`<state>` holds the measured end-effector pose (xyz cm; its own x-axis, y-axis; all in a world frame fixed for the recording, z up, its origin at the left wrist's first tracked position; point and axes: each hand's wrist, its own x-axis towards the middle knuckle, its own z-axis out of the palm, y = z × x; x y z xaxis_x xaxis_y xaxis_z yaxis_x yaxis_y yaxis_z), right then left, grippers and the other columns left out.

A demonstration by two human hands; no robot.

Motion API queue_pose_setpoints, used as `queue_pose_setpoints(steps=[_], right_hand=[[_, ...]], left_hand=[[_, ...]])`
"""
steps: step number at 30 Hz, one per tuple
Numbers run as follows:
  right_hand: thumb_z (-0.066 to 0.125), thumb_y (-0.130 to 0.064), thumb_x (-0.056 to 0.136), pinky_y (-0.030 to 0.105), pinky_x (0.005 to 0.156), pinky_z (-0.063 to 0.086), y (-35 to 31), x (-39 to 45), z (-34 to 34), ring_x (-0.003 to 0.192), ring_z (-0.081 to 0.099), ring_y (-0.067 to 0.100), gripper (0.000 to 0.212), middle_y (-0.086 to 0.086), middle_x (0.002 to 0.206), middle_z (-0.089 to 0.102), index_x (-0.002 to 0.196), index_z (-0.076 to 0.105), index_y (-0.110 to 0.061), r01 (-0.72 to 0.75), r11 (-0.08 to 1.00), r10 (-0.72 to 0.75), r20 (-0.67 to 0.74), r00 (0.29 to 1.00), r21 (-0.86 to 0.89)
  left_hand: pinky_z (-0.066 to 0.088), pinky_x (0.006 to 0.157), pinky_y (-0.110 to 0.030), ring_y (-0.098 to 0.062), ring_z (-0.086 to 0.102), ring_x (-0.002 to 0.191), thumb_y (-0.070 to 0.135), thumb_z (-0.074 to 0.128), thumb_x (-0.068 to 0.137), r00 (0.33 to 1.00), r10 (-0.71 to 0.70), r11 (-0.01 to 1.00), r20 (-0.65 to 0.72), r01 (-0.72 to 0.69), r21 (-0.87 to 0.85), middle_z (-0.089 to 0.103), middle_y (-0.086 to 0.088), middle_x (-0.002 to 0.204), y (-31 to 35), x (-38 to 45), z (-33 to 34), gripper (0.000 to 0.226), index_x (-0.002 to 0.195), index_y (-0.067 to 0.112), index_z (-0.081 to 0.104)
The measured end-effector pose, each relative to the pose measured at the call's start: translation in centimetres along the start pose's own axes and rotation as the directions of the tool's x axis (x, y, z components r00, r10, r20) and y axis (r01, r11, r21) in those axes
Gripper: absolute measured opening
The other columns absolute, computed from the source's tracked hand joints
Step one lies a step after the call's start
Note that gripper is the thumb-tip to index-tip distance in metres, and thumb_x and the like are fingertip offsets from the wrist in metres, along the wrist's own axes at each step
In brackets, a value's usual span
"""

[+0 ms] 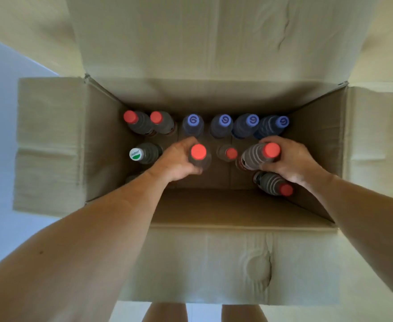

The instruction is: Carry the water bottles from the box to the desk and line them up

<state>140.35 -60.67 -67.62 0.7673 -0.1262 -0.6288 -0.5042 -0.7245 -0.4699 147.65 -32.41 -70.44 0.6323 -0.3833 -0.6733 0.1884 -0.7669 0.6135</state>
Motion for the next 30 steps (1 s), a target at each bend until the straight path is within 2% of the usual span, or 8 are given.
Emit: queue_pose_setpoints(steps=[2,5,9,12,16,23,26,30], right_hand=[[0.092,-0.015,0.065,0.024,0.089,0.042,-0.8,-1.1,-2.4,0.104,0.065,0.018,0.055,-0.005,0.104,0.072,0.115,0.070,-0.023,-0.006,0.997,0.007,-0.015,1.000,0.073],[0.086,0.003,0.064,0.036,0.089,0.053,-2.4,-2.7,-6.0,0.098,0.072,0.022,0.041,0.000,0.096,0.076,0.098,0.074,-0.017,-0.040,0.890,-0.003,0.093,0.996,0.455],[0.076,-0.005,0.065,0.024,0.084,0.054,-5.8,-4.7,-9.8,0.099,0.070,0.011,0.036,-0.001,0.101,0.076,0.095,0.079,-0.024,-0.097,0.718,-0.102,0.241,0.965,0.689],[0.075,-0.011,0.070,0.038,0.096,0.052,-9.4,-6.7,-11.9,0.114,0.067,0.019,0.042,0.005,0.120,0.072,0.109,0.074,-0.025,-0.166,0.617,-0.155,0.327,0.932,0.769],[0.075,-0.025,0.070,0.049,0.088,0.057,-14.7,-9.9,-14.1,0.117,0.066,0.031,0.047,0.011,0.123,0.070,0.117,0.068,-0.020,-0.194,0.444,-0.121,0.273,0.954,0.875],[0.061,-0.052,0.089,0.049,0.095,0.054,-24.4,-14.6,-16.7,0.104,0.071,0.033,0.052,0.015,0.114,0.073,0.122,0.061,-0.012,-0.207,0.119,-0.006,0.209,0.978,0.971],[0.061,-0.057,0.090,0.057,0.105,0.046,-26.8,-17.2,-18.7,0.117,0.064,0.038,0.066,0.021,0.127,0.067,0.134,0.056,-0.008,-0.223,0.183,-0.008,0.228,0.974,0.958],[0.076,-0.029,0.082,0.062,0.102,0.047,-28.3,-20.3,-20.6,0.121,0.060,0.045,0.069,0.024,0.130,0.064,0.142,0.048,-0.007,-0.179,0.322,-0.037,0.201,0.979,0.930]], left_hand=[[0.051,0.095,-0.042,-0.019,0.066,0.101,0.017,0.087,0.067,0.999,-0.009,0.997,0.041,0.011,-0.071,0.070,0.000,0.105,1.9,-1.1,-1.7,0.049,0.109,0.018,0.061],[0.052,0.094,-0.041,-0.020,0.068,0.102,0.021,0.079,0.063,0.998,-0.011,0.969,0.061,0.026,-0.247,0.072,-0.005,0.105,5.6,-2.7,-4.2,0.050,0.110,0.014,0.062],[0.050,0.090,-0.040,-0.020,0.070,0.100,0.027,0.075,0.064,0.995,0.013,0.877,0.098,0.035,-0.479,0.074,-0.006,0.106,10.4,-5.1,-7.8,0.053,0.114,0.013,0.065],[0.054,0.093,-0.047,-0.018,0.074,0.097,0.039,0.076,0.072,0.993,0.040,0.836,0.109,0.027,-0.548,0.077,0.001,0.104,13.8,-7.6,-10.5,0.038,0.108,0.027,0.069],[0.053,0.097,-0.054,-0.026,0.073,0.102,0.052,0.075,0.076,0.997,0.046,0.832,0.069,0.000,-0.554,0.076,-0.003,0.106,18.7,-11.7,-14.3,0.053,0.119,0.023,0.065],[0.060,0.078,-0.042,-0.028,0.075,0.092,0.050,0.062,0.094,0.992,0.053,0.802,0.112,0.024,-0.596,0.077,-0.011,0.107,24.8,-19.4,-19.4,0.045,0.122,0.014,0.064],[0.058,0.070,-0.036,-0.024,0.072,0.082,0.037,0.060,0.086,0.975,0.080,0.776,0.208,0.070,-0.626,0.075,-0.011,0.102,26.6,-22.6,-21.2,0.042,0.118,0.010,0.062],[0.054,0.077,-0.040,-0.027,0.067,0.085,0.024,0.058,0.076,0.963,0.085,0.743,0.255,0.110,-0.660,0.071,-0.014,0.104,28.5,-25.3,-22.9,0.047,0.121,0.009,0.059]])
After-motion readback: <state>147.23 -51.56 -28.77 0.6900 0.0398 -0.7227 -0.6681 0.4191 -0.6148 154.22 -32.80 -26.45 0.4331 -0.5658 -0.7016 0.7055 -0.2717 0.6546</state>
